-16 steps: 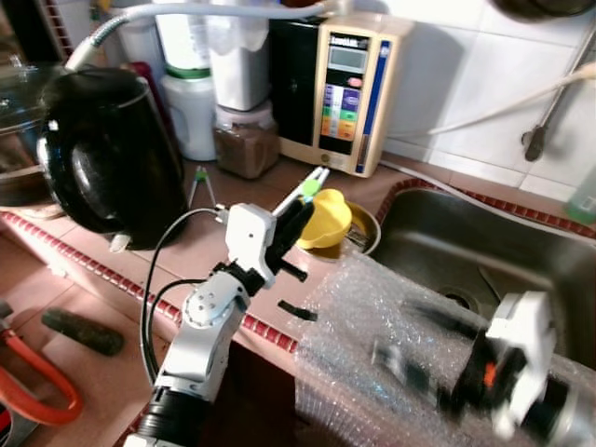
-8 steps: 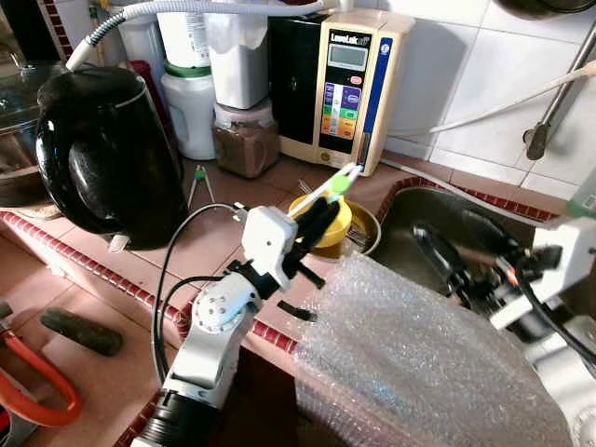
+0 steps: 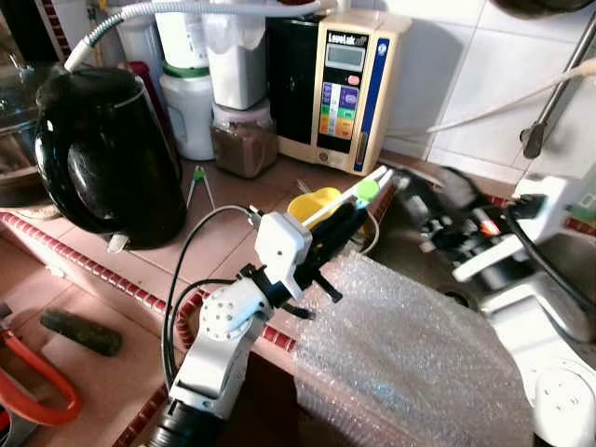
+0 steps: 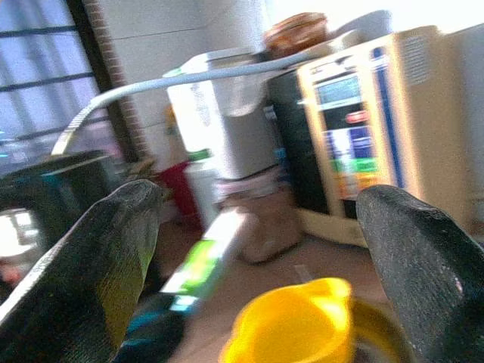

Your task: Kitchen organization

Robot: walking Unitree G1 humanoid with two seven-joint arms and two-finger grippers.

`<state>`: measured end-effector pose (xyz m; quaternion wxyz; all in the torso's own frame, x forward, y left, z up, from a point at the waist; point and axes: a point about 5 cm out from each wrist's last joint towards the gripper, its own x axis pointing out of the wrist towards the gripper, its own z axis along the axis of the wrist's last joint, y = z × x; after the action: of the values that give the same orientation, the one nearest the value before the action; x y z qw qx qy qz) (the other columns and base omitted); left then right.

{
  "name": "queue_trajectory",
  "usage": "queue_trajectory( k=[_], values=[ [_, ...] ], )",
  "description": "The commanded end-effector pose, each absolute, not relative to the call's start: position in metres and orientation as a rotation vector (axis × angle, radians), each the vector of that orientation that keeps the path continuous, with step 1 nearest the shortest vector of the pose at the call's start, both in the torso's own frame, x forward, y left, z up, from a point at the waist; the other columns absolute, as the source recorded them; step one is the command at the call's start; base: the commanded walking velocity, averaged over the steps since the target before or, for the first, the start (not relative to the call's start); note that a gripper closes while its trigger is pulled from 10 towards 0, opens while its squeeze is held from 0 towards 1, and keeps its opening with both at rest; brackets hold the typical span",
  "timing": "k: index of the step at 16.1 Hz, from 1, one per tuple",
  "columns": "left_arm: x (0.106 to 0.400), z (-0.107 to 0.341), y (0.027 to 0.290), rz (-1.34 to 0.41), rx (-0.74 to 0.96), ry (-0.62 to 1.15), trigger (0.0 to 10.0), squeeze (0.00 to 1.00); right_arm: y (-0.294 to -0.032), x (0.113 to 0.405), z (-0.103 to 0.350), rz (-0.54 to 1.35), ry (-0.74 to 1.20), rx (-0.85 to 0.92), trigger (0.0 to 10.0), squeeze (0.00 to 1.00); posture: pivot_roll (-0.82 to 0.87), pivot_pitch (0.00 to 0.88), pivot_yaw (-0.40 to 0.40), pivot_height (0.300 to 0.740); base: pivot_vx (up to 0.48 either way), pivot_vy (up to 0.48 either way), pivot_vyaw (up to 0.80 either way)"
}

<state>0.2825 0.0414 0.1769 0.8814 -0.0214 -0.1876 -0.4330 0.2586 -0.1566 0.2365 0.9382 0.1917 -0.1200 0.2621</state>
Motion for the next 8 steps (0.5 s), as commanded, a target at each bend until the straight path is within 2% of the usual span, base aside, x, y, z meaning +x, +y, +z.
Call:
queue_trajectory(
  k=[1, 5, 8],
  values=[
    [0.282, 0.176, 0.037, -0.92, -0.042, -0.375, 0.0, 0.0, -0.153, 0.258, 0.237, 0.576, -0.229, 0.406, 10.0, 0.0, 0.03, 0.0, -0.008, 0.74, 0.0, 0.0, 0.0],
    [0.28, 0.183, 0.034, -0.94, -0.068, -0.41, 0.0, 0.0, -0.156, 0.255, 0.223, 0.558, -0.164, 0.457, 10.0, 0.0, 0.03, 0.0, -0.008, 0.74, 0.0, 0.0, 0.0],
    [0.275, 0.183, 0.032, -1.008, -0.082, -0.408, 0.0, 0.0, -0.149, 0.268, 0.221, 0.545, -0.158, 0.533, 10.0, 0.0, 0.02, 0.0, -0.004, 0.74, 0.0, 0.0, 0.0]
  ],
)
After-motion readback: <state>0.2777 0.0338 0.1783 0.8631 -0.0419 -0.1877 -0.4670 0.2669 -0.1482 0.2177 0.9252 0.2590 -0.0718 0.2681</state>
